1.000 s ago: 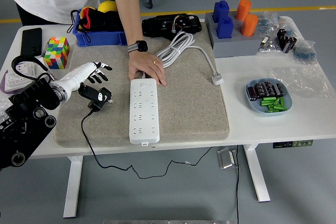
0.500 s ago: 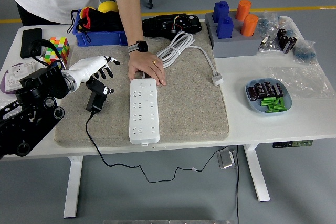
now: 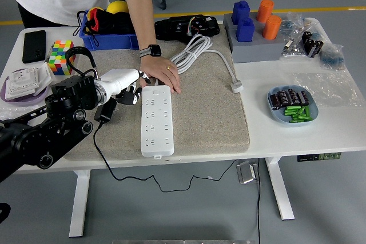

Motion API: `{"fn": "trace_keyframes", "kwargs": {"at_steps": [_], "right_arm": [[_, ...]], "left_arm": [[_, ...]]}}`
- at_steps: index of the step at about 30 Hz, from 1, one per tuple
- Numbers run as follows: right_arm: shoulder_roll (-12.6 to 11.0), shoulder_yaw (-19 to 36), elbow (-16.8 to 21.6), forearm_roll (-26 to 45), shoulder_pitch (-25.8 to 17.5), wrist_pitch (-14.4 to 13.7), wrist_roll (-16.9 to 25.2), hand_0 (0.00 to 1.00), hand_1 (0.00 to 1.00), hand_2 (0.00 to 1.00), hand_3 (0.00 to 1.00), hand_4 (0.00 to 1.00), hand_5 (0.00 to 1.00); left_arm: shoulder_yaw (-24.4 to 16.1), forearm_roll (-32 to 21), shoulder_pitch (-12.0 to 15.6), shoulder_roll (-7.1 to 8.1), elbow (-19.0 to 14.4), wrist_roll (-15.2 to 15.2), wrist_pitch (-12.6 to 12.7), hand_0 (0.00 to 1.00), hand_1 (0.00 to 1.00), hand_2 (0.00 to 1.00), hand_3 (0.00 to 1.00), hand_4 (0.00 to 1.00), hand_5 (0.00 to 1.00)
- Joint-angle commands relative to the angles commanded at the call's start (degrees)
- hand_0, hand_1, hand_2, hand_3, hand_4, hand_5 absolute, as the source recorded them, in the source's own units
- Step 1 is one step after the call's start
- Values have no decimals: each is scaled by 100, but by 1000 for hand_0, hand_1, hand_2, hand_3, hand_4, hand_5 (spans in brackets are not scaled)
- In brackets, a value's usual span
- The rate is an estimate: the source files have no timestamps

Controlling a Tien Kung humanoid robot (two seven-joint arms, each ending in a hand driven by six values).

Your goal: Pull the plug out,throw it away,press the button

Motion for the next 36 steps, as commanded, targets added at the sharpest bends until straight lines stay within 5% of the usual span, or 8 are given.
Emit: {"fn": "trace_keyframes", "kwargs": {"at_steps": [17, 36], "right_arm": [[14, 13, -7, -3, -3, 6, 1, 755, 705, 716, 728, 773, 651], [16, 14, -5, -4, 5, 9, 2, 756, 705, 717, 729, 773, 651]], "left_arm": [[267, 233, -200, -328, 321, 180, -68, 80, 80, 133, 750, 2, 2], [547, 265, -331, -439, 608, 204, -72, 75, 76, 134, 751, 2, 2]]}}
